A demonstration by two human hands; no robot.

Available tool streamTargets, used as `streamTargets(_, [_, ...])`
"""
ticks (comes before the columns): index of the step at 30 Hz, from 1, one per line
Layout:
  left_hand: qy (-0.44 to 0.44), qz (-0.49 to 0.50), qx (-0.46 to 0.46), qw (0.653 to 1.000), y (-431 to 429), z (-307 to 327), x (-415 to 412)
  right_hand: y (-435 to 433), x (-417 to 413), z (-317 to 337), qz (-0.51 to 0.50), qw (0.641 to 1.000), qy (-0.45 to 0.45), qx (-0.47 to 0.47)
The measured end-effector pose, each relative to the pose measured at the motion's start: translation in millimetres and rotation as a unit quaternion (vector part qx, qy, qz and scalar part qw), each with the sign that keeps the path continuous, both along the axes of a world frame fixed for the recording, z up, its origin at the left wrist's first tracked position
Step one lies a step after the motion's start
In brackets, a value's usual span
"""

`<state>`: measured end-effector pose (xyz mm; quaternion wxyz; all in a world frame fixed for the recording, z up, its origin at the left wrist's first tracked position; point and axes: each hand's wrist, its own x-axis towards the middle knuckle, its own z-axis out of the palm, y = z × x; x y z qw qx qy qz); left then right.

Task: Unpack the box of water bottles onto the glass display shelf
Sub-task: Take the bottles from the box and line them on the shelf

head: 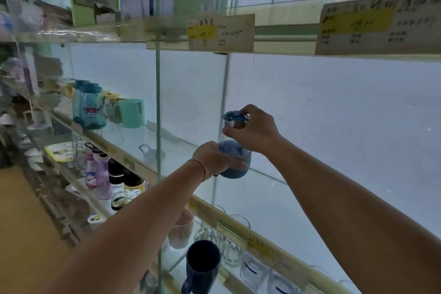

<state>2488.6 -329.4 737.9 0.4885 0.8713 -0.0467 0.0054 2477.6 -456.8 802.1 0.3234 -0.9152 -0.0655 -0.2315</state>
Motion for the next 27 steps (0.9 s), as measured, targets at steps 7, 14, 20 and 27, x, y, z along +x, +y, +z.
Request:
streamTargets(7, [0.0, 0.01, 0.0, 1.0, -4, -1, 2, 0, 5, -2, 0.003, 1.0, -0.001, 0.011])
streamTargets(14, [-0.007, 0.022, 0.025, 0.999, -7, 3, -9, 0, 2, 0, 0.009, 1.0, 0.013, 0.004])
streamTargets(20, [-0.109, 0.068, 0.136, 0.982, 3, -1, -37, 1, -3, 3, -0.009, 0.999, 0.028, -0.012])
streamTargets(27, [-0.249, 0.06, 0.191, 0.948, 45, 12, -78, 33, -36, 17, -0.134, 0.975, 0.01, -0.179])
